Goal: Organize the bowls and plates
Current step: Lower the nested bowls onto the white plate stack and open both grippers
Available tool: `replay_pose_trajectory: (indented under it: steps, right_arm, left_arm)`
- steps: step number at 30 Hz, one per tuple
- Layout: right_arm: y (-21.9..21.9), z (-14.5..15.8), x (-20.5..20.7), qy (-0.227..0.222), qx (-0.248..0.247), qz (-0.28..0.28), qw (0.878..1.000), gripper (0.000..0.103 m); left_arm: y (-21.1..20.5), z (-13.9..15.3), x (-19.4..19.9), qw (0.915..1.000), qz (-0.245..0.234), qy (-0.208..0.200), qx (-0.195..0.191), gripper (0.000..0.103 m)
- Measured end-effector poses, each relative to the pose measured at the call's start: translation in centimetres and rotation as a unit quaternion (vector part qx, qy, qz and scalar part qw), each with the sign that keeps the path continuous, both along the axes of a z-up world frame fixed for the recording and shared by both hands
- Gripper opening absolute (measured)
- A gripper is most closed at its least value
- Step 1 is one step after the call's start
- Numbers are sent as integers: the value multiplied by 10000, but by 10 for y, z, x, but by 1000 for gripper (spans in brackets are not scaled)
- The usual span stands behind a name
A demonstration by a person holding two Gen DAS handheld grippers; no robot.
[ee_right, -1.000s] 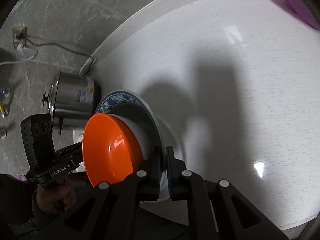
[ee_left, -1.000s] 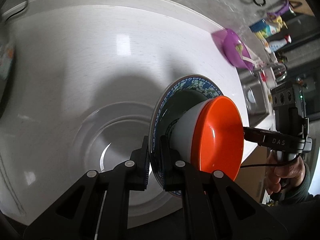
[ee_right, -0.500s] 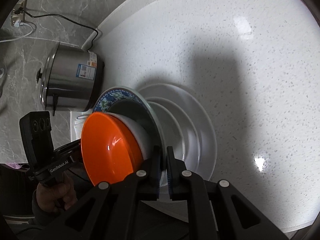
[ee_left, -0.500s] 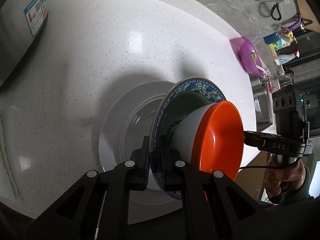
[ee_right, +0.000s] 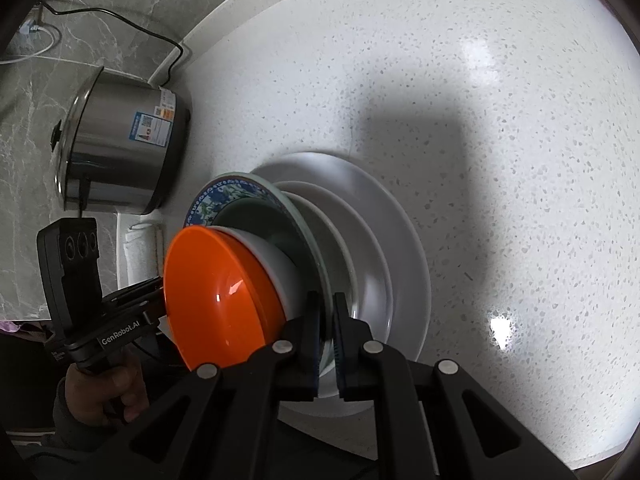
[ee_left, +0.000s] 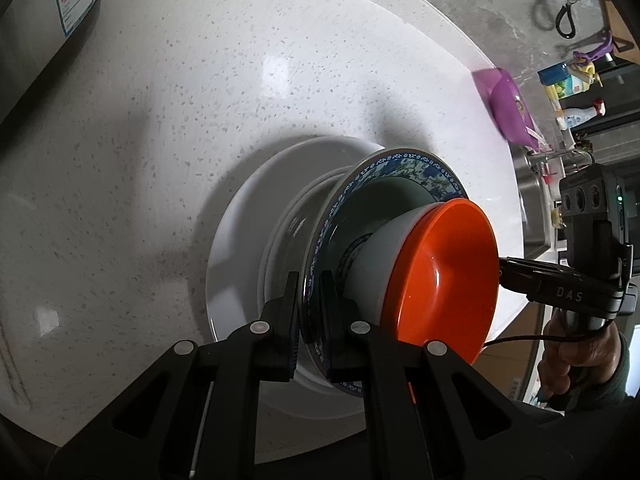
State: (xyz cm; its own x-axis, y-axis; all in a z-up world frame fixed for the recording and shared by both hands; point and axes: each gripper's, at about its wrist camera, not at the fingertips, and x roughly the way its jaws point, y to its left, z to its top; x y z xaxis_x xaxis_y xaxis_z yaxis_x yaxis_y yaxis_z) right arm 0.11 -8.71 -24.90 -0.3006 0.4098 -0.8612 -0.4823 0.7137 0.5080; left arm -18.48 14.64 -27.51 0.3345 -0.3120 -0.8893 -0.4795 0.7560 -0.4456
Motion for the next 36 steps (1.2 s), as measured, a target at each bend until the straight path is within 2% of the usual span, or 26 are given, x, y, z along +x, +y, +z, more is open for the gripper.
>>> replay_pose_trajectory:
  steps: [8, 18, 20, 22, 26, 27, 28, 30, 31, 34, 36]
  right_arm:
    - [2, -5, 0, -97, -75, 4, 9999, 10]
    - [0, -3, -4, -530, -126, -101, 9985, 13]
    - [-3, -2, -4, -682, -177, -193, 9973, 22]
    - [-6, -1, -5, -910, -301, -264, 9951, 45]
    - [-16, 7, -7, -1100, -225, -499, 9924, 55]
    - [-20, 10, -8, -1171, -219, -566, 9913, 58]
    - [-22, 12, -9, -1205, -200, -604, 9907, 62]
    - [-33, 20, -13, -1325, -164, -748, 9882, 65]
    - [-37, 22, -15, -1371, -160, -785, 9873, 69]
    - [-54, 30, -21, -1458, -58, -912, 9851, 78]
    - [-61, 31, -23, -1335, -160, -965, 9862, 78]
  left_arm:
    - [-8, -10, 6, 9999, -45, -23, 112, 5]
    - [-9, -10, 5, 9992, -176, -259, 248, 11]
    - [-9, -10, 4, 9989, -238, -303, 281, 12]
    - [-10, -9, 2, 9984, -305, -344, 342, 12]
    - [-13, 0, 1, 9969, -401, -506, 456, 16]
    - [-11, 3, -1, 9963, -409, -566, 505, 25]
    - [-12, 9, -4, 9949, -363, -547, 771, 54]
    - [-8, 19, -11, 9928, -203, -662, 981, 82]
    - [-4, 27, -16, 9922, -92, -846, 916, 82]
    - [-2, 36, -25, 9883, 72, -905, 1225, 82]
    - [-4, 37, -32, 9860, 257, -883, 1394, 82]
